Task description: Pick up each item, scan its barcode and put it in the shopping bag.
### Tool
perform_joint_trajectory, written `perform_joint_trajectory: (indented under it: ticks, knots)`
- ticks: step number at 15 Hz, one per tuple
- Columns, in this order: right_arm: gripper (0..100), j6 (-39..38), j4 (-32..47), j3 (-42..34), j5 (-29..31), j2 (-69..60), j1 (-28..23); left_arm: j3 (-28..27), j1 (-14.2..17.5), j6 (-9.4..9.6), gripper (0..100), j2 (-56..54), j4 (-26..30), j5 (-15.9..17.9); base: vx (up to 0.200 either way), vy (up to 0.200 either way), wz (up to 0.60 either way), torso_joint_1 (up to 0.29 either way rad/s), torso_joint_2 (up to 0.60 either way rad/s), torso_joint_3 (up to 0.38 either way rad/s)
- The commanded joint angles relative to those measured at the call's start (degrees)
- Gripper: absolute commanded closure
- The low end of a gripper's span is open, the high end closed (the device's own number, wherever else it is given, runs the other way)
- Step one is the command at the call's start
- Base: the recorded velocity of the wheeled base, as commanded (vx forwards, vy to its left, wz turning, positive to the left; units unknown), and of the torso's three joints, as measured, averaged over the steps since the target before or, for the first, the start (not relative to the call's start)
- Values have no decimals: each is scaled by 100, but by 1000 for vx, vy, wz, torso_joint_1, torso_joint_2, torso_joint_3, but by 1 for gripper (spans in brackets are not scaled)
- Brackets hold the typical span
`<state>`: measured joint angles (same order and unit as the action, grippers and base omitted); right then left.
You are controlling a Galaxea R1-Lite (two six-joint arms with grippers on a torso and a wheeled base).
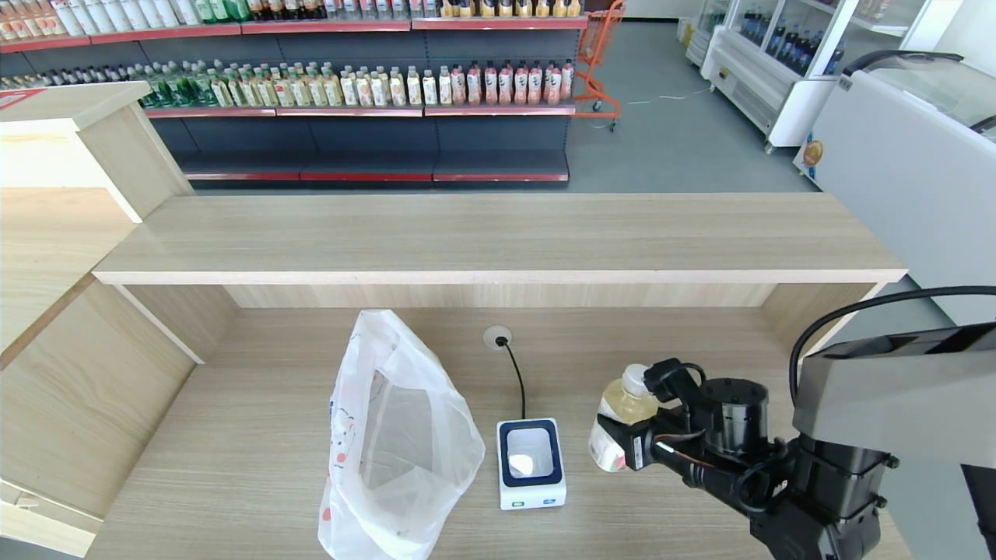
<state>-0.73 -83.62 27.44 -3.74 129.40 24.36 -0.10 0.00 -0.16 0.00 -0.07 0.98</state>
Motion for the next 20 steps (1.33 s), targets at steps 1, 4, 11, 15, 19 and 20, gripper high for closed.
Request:
perform_joint_trajectory:
  ticks: [1,4,11,15,19,20]
  knots:
    - [100,-191,697,24,-1234,-1339,-493,1,0,-2,0,0,-1,-1,0,0,0,0,0,0]
    - [100,-296,2508,218,-3721,-2763,-1337,1,0,-2,0,0,-1,-1,0,0,0,0,0,0]
    - [100,-1377,2675,-195,-5418,-3852,-898,1,0,-2,0,0,-1,-1,0,0,0,0,0,0]
    - [100,-1412,2675,-617,-5418,-4178,-274,1,0,-2,0,0,-1,-1,0,0,0,0,0,0]
    - [100,-1544,2675,-670,-5453,-4292,34,1,0,-2,0,0,-1,-1,0,0,0,0,0,0]
    - [100,-1588,2675,-679,-5453,-4309,122,1,0,-2,0,0,-1,-1,0,0,0,0,0,0]
